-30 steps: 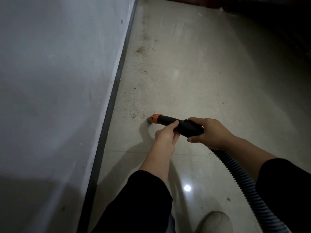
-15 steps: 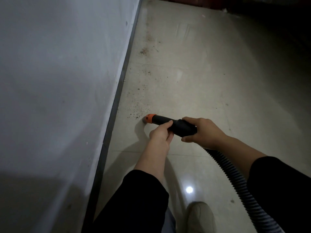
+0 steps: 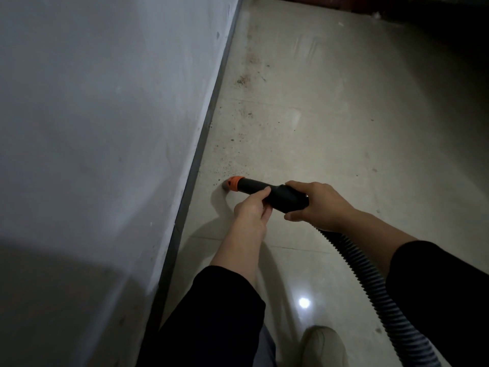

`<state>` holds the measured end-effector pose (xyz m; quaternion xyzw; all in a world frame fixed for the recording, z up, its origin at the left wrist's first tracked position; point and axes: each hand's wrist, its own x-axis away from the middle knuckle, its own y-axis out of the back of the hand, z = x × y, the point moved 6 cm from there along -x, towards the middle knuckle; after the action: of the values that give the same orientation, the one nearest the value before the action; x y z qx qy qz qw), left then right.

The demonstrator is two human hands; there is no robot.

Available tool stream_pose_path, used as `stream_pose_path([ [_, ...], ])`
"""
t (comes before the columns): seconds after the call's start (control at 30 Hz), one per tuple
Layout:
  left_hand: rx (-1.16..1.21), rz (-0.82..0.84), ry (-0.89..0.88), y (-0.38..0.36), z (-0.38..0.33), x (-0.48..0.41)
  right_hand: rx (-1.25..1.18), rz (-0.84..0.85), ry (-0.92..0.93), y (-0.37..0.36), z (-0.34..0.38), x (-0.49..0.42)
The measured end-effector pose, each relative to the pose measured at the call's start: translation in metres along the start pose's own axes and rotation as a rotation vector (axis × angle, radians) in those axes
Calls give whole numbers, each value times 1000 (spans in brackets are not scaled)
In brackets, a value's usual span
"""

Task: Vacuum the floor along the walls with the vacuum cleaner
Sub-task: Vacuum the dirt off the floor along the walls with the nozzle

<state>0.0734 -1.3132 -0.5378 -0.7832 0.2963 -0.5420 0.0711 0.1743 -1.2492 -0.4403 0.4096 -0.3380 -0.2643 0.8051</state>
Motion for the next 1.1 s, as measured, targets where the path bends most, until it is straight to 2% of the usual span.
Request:
stream_pose_path([
  [1.1, 72, -110, -83, 34, -38, 0, -22, 58, 104, -16, 42, -29],
])
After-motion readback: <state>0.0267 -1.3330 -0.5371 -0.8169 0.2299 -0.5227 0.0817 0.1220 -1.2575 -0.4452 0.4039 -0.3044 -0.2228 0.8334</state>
